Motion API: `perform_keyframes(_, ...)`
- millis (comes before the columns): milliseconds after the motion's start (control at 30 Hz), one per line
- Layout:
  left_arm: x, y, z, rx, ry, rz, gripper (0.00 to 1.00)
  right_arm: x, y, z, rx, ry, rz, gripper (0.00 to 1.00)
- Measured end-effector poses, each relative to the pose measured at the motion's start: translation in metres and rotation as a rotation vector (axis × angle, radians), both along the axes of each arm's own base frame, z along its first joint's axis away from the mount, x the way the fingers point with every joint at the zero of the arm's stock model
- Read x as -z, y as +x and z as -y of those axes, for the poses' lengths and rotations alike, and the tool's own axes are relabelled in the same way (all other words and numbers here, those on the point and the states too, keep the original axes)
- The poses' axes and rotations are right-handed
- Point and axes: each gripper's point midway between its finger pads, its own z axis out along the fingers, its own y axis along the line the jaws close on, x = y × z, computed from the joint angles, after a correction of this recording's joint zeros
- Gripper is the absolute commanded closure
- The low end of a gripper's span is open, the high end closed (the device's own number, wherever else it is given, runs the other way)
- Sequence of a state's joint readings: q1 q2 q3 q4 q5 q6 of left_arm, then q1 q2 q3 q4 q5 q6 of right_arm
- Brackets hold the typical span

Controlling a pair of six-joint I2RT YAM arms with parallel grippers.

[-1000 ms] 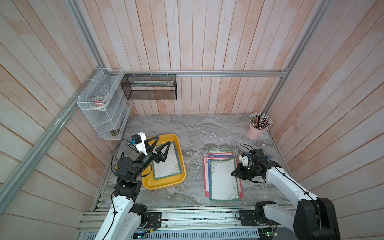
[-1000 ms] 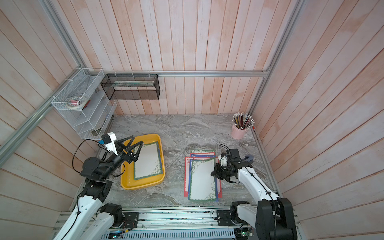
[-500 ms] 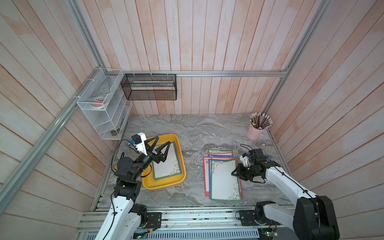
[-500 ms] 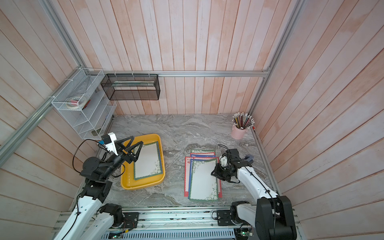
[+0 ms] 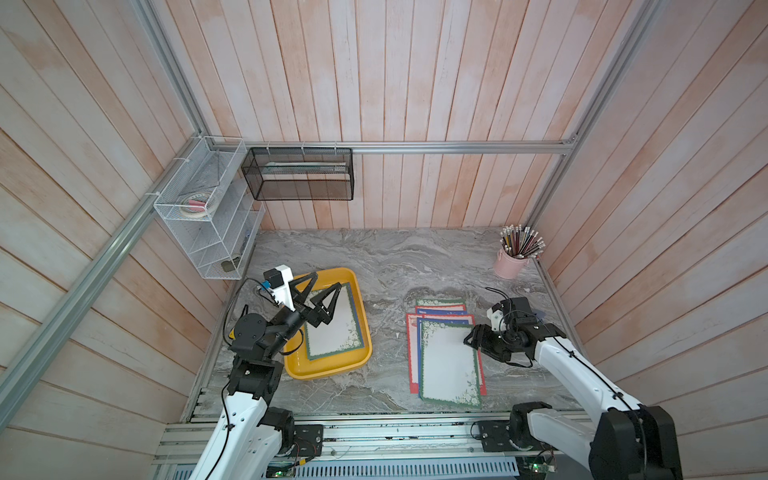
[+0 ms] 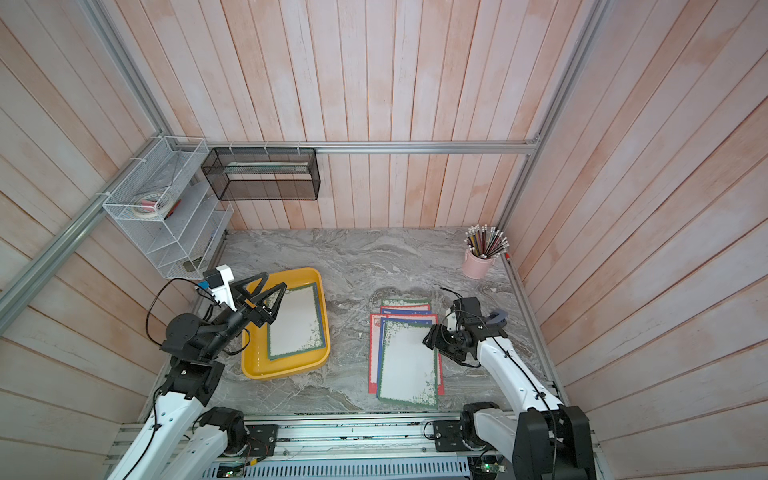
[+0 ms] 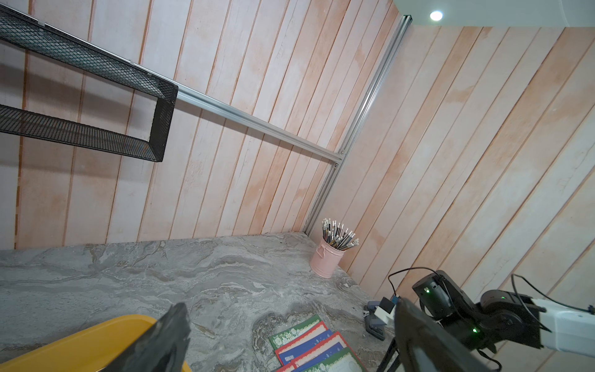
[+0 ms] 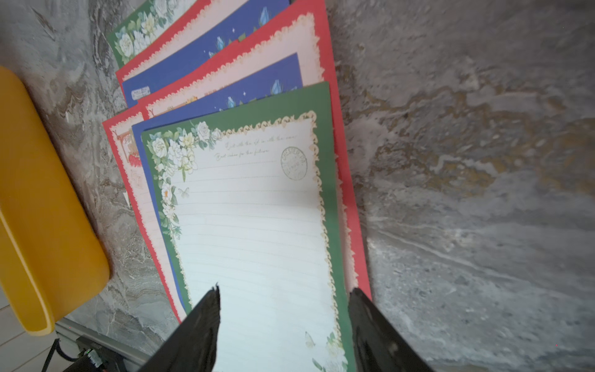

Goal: Take out the stationery paper from the storage box
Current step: Place the stationery paper at the center of the board.

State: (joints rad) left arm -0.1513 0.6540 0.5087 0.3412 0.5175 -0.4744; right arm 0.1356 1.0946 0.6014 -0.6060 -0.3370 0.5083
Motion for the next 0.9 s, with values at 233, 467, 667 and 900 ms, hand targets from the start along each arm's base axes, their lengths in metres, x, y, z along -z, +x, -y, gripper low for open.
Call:
perform_keyframes(233, 0.001, 0.0, -0.001, -0.008, 0.003, -0.007, 0.0, -0.016, 0.012, 0.008, 0.029, -0.041, 0.055, 0.34)
perform_keyframes(467, 0.004, 0.003, -0.004, -0.029, 0.008, -0.023, 0.0, -0.042, 0.028, 0.013, 0.049, -0.072, 0.134, 0.35)
perform_keyframes(667, 0.006, 0.004, -0.004, -0.035, 0.016, -0.037, 0.0, -0.066, 0.041, 0.006, 0.034, -0.104, 0.212, 0.38)
perform_keyframes(900, 0.008, 0.015, -0.014, -0.108, 0.034, -0.096, 0.0, -0.104, 0.056, -0.042, -0.073, -0.097, 0.369, 0.42)
